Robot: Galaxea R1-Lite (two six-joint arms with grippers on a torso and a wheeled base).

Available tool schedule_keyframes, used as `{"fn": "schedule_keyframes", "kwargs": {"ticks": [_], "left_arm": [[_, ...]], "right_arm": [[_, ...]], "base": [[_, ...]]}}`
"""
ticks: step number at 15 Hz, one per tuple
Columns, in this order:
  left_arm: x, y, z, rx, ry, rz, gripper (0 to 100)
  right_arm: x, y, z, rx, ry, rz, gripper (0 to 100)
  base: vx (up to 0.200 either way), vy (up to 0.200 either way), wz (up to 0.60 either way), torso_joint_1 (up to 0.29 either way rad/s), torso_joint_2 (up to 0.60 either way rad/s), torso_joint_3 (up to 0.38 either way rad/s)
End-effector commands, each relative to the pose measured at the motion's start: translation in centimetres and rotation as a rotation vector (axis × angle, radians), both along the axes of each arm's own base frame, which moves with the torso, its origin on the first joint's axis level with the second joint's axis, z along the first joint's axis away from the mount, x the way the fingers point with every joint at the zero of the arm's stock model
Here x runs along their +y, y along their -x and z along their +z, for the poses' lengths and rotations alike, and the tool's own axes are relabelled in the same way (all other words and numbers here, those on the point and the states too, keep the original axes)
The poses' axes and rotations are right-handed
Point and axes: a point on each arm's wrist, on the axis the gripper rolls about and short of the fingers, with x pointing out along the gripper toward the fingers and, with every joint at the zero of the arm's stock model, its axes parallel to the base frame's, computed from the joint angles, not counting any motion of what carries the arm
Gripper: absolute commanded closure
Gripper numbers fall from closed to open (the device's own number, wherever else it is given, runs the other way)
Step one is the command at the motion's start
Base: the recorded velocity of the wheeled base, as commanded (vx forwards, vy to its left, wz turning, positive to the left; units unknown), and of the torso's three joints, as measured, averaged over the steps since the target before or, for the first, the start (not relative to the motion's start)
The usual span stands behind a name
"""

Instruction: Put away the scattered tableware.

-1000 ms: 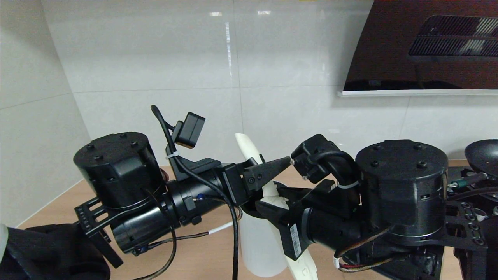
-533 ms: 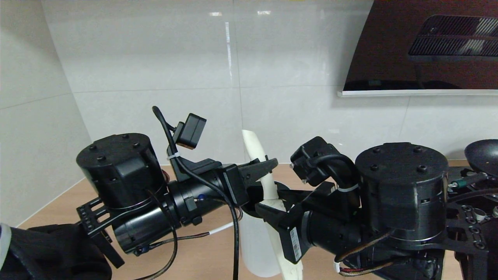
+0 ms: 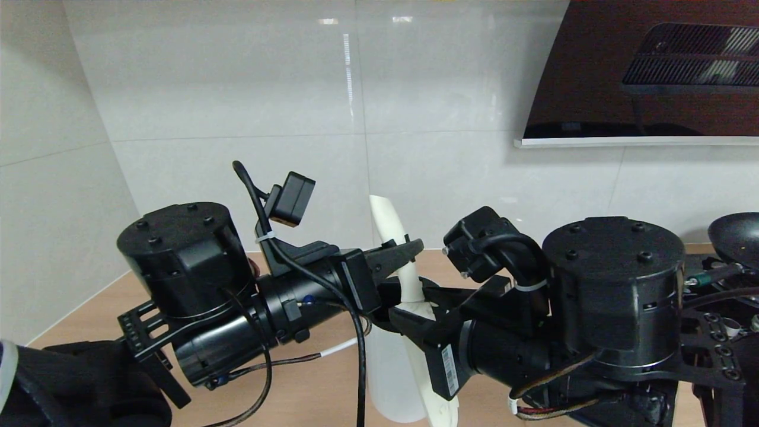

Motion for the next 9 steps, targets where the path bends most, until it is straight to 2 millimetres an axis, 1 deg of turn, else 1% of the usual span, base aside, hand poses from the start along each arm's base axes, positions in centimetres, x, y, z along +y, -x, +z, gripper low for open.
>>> {"fn": "schedule_keyframes", "kwargs": {"ticks": [1,3,4,7,9], "left_arm": [[0.1,0.0,0.3,-0.010,0.007,0.007,100],[0.1,0.0,0.4,-0.014,0.008,0.007,100],[0.1,0.1,0.4,-0.020,0.005,0.009,100],[0.2,0.0,0.7,-0.047,-0.006,0.031,100],[0.1,-0.4,1.6,-0.099,-0.009,0.111,100]], "right_arm": [[0.0,0.0,0.0,0.000,0.001,-0.003,100],[0.0,0.0,0.1,-0.001,-0.001,-0.004,100],[0.0,0.0,0.1,-0.002,-0.002,-0.004,0],[0.0,-0.1,0.4,-0.020,-0.031,-0.007,0],[-0.6,-0.1,1.0,-0.034,-0.046,-0.023,0]], "base": [[0.000,0.000,0.00,0.000,0.00,0.000],[0.000,0.000,0.00,0.000,0.00,0.000],[0.000,0.000,0.00,0.000,0.00,0.000],[0.000,0.000,0.00,0.000,0.00,0.000],[0.000,0.000,0.00,0.000,0.00,0.000]]}}
